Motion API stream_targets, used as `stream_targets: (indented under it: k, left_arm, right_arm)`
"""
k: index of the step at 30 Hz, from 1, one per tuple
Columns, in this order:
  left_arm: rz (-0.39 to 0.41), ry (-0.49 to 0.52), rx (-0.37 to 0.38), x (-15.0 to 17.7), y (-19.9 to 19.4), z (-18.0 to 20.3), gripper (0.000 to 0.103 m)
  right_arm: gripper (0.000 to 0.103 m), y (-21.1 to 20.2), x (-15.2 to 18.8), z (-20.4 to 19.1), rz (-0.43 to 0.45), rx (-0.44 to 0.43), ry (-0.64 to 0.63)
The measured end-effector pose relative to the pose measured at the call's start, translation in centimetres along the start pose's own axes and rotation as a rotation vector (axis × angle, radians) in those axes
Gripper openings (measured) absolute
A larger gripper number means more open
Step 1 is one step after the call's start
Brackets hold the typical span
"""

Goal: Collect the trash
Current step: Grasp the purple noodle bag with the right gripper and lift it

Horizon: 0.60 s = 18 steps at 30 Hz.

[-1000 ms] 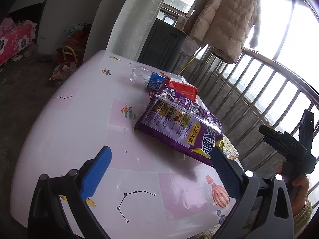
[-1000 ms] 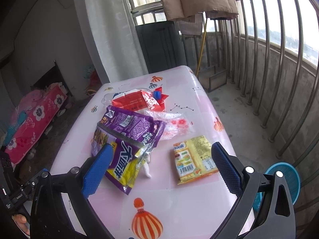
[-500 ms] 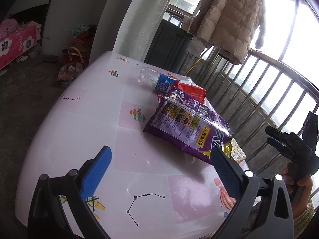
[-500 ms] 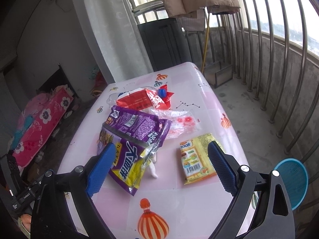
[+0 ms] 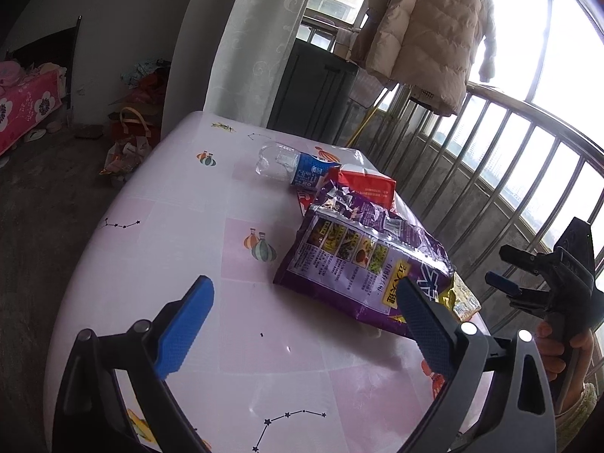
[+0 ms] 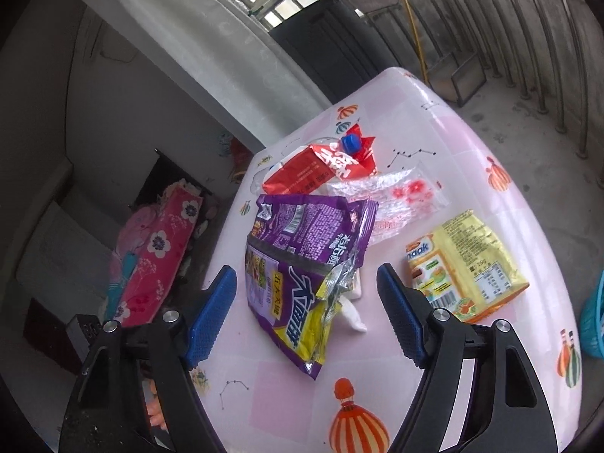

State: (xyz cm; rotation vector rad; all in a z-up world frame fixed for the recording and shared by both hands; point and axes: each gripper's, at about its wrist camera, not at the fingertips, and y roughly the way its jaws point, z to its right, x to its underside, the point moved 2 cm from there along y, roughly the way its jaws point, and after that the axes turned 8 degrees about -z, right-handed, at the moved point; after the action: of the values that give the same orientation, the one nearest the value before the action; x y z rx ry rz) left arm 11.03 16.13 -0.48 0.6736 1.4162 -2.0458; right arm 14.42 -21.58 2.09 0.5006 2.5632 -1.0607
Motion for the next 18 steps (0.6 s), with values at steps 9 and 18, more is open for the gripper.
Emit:
stream_targets:
  k: [9, 18]
  left_arm:
    - [-0.058, 0.034, -0.013, -2.6, 5.2, 1.1, 0.068]
    - [-0.156, 0.024, -0.010, -2.8, 9.8, 0.7, 0.045]
  right_arm:
    - [0.065, 4.1, -1.1, 3.4, -0.075, -0.073, 0.109]
    - [0.034, 4.1, -0.9, 3.2, -0.107, -0.339, 0.089]
